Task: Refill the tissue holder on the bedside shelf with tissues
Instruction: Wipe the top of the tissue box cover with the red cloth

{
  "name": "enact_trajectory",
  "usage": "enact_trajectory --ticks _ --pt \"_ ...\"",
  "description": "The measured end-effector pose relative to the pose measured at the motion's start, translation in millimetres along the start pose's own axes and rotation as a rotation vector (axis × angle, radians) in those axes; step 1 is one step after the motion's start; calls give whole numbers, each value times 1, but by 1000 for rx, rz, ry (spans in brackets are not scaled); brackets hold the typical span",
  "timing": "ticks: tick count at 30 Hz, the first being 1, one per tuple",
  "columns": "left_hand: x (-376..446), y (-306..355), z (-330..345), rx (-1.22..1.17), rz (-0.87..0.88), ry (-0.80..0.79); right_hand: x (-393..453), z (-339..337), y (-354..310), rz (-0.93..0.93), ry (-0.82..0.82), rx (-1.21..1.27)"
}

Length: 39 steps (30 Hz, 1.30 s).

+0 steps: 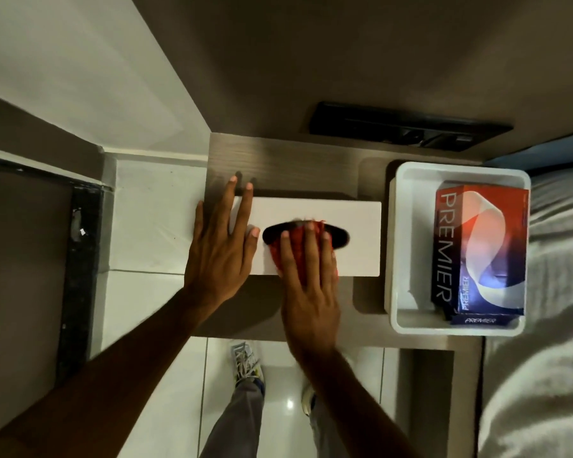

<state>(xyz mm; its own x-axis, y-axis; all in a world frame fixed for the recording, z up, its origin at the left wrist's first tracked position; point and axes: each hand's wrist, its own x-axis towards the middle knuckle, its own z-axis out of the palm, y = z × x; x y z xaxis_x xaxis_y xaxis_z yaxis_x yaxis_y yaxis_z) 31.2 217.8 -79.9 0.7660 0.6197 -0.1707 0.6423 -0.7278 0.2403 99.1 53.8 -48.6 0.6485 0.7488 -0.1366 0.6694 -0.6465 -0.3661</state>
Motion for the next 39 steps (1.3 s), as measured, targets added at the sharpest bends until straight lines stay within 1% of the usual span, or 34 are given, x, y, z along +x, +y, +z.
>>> enact_trajectory --ticks 1,2,5,7,8,10,12,13,14,16,18,22,23,24,25,28,29,30,32,33,34,36,37,39 --pt "0 -1 0 -2 4 -2 -4 -7 13 -22 -23 -8" --pt "1 -2 0 -3 9 -4 -6 -15 28 4 -28 -1" --pt "0 -2 0 17 11 -2 -3 -27 57 252 32 49" --pt "0 -1 2 13 10 3 4 -20 45 374 73 49" --pt "0 -1 2 2 10 7 7 -14 33 366 85 38" --pt "0 -1 1 -6 5 18 6 -3 8 228 68 31" --pt "0 -1 0 4 8 13 -5 0 8 54 9 12" --pt "-1 -1 -1 12 10 13 -7 -4 18 13 -12 1" --pt "0 -1 -1 19 10 14 -8 -9 31 25 -22 4" --pt "1 0 -1 16 8 12 -5 -22 54 161 -8 14" --pt "-1 -1 -1 8 2 19 7 -29 62 279 27 21" --pt "-1 -1 1 10 9 33 37 -22 40 398 161 58" --pt "-1 -1 2 9 8 36 44 -19 31 413 168 73" --pt "-1 -2 2 9 7 37 51 -17 21 401 141 88" --pt "-1 -2 2 8 10 35 57 -15 12 343 92 94" --pt "-1 -3 2 2 31 46 68 -18 14 14 -67 -8" --pt "-1 -4 2 8 30 46 72 -23 25 -19 -96 -38" --pt "-1 -4 2 13 24 44 74 -29 39 12 -101 -58" --pt "0 -4 3 16 17 48 76 -40 60 213 -43 8" --pt "-1 -4 4 19 24 55 78 -42 63 310 -1 60" --pt "-1 -4 6 21 36 64 80 -40 56 364 38 78" --pt "-3 -6 8 29 56 85 84 -29 27 346 75 59" --pt "-4 -7 9 35 62 92 85 -22 11 287 70 58" --pt "-5 -7 9 52 71 96 86 -14 -4 114 -7 22"
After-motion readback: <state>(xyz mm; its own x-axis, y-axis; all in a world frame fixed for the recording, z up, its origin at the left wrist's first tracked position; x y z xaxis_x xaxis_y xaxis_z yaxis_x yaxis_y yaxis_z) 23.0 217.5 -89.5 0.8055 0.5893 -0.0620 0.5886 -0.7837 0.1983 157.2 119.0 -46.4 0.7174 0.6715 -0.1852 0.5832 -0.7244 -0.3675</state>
